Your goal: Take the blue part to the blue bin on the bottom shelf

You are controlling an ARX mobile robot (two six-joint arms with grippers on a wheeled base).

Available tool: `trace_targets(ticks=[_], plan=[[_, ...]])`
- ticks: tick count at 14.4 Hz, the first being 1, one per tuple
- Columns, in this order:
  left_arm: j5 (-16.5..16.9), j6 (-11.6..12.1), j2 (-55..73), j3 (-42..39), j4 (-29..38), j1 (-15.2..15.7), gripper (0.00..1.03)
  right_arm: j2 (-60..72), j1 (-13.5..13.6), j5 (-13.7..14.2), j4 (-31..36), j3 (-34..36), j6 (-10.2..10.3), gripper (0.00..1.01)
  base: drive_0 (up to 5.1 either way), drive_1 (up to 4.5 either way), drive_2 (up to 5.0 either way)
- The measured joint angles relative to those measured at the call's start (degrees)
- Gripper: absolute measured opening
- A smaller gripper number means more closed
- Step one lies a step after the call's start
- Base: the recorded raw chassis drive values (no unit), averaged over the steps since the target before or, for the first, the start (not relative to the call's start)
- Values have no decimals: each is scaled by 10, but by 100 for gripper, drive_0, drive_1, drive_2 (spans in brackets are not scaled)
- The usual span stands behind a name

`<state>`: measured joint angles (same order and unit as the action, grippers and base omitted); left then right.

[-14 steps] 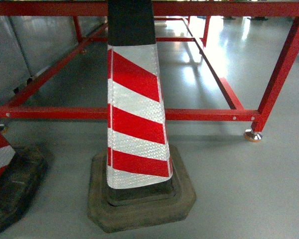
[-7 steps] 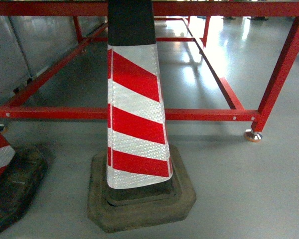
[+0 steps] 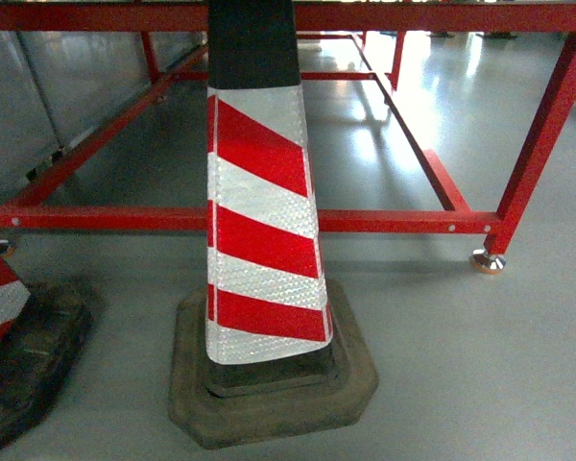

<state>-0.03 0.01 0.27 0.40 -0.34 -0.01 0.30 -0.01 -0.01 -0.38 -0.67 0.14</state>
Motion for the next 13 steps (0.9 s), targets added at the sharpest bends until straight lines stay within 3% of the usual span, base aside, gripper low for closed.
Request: trace_targets(ticks=[13], plan=[[0,0,0,0,1,0,98,0,0,0,1,0,0,98,0,0,0]])
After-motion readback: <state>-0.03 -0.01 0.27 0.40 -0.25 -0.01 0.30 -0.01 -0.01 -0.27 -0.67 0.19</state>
